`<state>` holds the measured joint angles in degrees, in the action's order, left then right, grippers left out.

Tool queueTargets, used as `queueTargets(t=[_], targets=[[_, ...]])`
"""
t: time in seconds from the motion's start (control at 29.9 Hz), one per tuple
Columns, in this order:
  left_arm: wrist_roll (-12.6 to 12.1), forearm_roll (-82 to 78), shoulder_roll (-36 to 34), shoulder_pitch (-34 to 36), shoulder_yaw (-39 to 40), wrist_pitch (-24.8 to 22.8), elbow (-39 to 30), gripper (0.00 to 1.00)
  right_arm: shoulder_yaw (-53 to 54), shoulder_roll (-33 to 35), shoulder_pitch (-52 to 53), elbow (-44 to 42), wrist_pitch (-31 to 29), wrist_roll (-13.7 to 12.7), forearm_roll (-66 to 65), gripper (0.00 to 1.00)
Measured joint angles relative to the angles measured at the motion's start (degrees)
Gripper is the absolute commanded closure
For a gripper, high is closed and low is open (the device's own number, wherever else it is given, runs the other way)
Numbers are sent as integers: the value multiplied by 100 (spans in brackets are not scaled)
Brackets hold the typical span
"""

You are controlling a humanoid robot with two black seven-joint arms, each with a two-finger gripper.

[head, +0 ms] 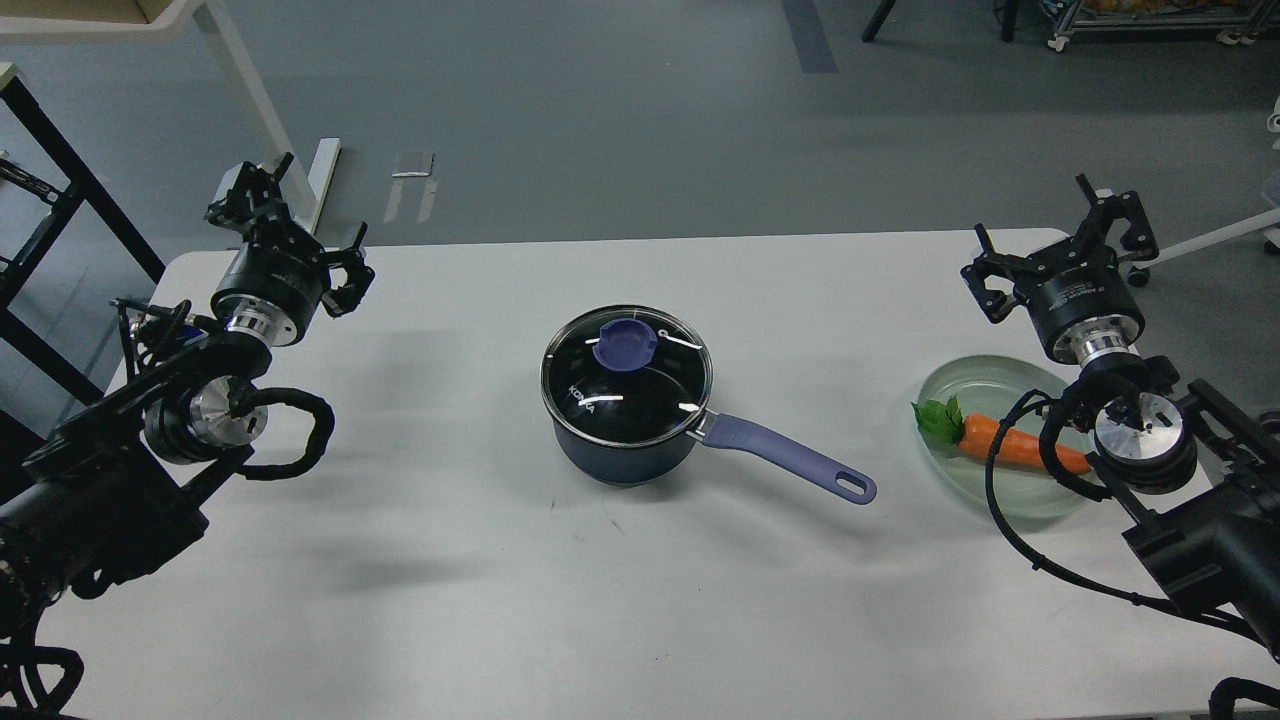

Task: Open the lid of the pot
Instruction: 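Move the right gripper toward the purple saucepan handle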

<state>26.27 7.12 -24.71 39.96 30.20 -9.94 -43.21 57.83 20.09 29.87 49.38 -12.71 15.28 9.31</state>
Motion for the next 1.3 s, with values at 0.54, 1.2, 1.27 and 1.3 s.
queueTargets(t=[0.54,1.2,1.27,1.3], targets=[[8,-2,-156,-32,-5,131,-44,1,-932,1176,190,669,-27,-1,-17,0],[-357,-92,-481,70,-126,115,-226,1,-6187,2631,4398,2241,365,-9,-4186,0],[-364,-126,-486,60,-129,124,-231,1,-6724,2492,4837,2329,365,-8,-4647,1],[-364,-149,-486,58,-129,127,-231,1,-7043,2400,5080,2384,365,-7,-4938,1]])
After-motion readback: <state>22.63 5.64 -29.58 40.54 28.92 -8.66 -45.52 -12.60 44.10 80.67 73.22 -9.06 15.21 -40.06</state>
